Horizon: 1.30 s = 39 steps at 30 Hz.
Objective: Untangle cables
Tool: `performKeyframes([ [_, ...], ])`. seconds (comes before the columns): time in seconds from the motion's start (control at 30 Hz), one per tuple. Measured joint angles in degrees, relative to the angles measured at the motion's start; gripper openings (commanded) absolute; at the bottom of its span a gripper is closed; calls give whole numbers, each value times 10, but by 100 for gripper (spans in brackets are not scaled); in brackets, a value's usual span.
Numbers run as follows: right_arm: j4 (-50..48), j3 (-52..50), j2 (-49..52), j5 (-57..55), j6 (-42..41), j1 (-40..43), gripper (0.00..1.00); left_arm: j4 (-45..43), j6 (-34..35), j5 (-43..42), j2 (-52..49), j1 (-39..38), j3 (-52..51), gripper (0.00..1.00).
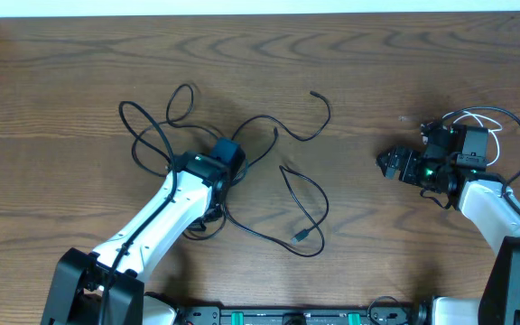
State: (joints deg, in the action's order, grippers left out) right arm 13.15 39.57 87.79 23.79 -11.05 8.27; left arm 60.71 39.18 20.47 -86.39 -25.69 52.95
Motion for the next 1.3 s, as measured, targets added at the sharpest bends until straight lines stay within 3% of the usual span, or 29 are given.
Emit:
performKeyframes([
  [0.37, 0, 0, 0, 0, 0, 0, 99, -41, 0, 131, 0, 6, 0, 51],
  [0.57, 0, 0, 0, 0, 0, 0, 99, -19, 0, 137, -1, 20, 42, 57],
  [0.7, 0, 0, 0, 0, 0, 0, 99, -30, 0, 94, -1, 20, 100, 57],
  [0.97, 0, 0, 0, 0, 0, 0, 99, -120, -55, -104, -1, 20, 112, 57],
  [1.3, 0, 0, 0, 0, 0, 0, 99, -134, -94, -193, -19, 20, 62, 58],
])
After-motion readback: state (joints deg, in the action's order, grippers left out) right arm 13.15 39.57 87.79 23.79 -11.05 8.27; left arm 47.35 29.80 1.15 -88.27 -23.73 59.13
